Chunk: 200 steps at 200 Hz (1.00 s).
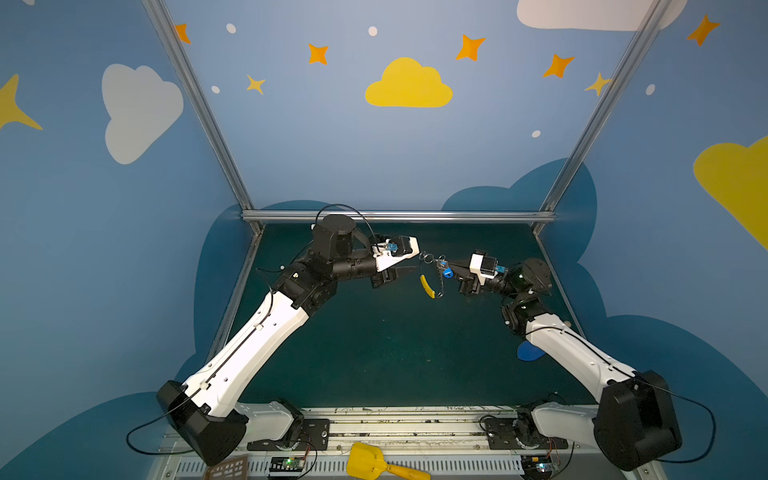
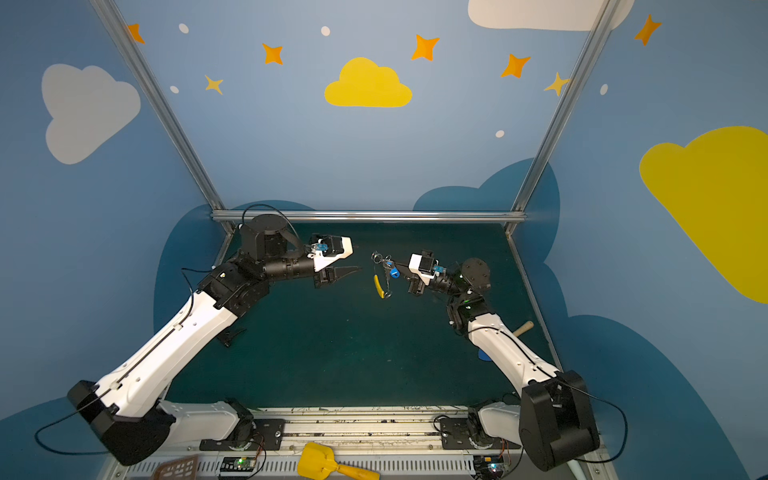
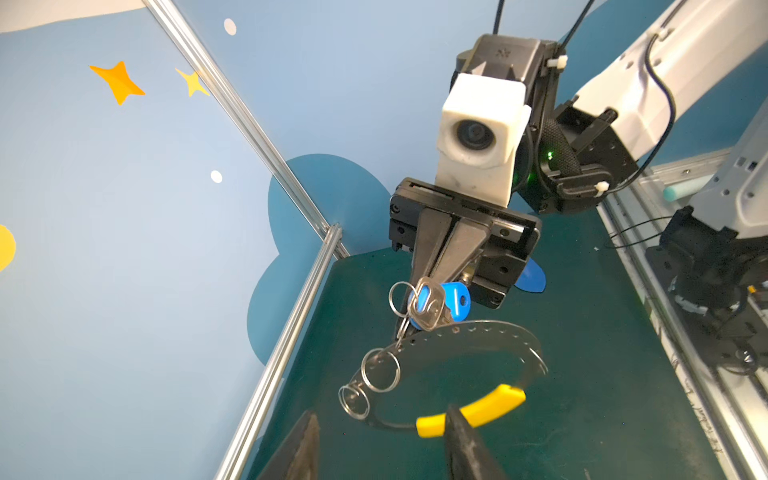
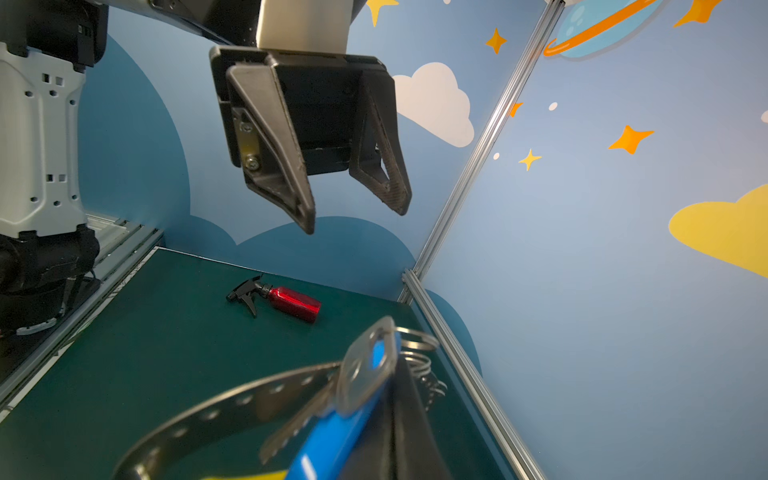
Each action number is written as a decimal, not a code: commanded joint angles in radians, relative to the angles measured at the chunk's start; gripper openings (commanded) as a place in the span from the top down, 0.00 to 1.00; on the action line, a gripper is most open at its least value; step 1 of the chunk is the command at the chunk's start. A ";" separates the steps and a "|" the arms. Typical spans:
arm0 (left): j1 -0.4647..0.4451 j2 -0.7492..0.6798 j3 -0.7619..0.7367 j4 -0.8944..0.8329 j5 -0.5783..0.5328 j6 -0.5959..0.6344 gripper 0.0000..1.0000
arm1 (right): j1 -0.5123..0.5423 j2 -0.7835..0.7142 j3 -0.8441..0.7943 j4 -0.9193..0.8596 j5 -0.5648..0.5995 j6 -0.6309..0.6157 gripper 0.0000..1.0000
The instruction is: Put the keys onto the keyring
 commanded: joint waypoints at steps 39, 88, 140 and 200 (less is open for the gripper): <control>0.004 0.076 -0.006 0.022 0.035 -0.009 0.71 | -0.008 0.056 0.061 0.137 -0.070 0.158 1.00; 0.005 0.099 -0.036 0.135 0.049 -0.034 0.71 | -0.006 0.073 0.080 0.143 -0.111 0.190 1.00; 0.001 0.117 -0.019 0.137 0.109 -0.043 0.73 | 0.005 0.082 0.095 0.116 -0.130 0.179 1.00; -0.018 0.117 -0.017 0.129 0.128 -0.026 0.77 | 0.013 0.084 0.102 0.102 -0.139 0.174 1.00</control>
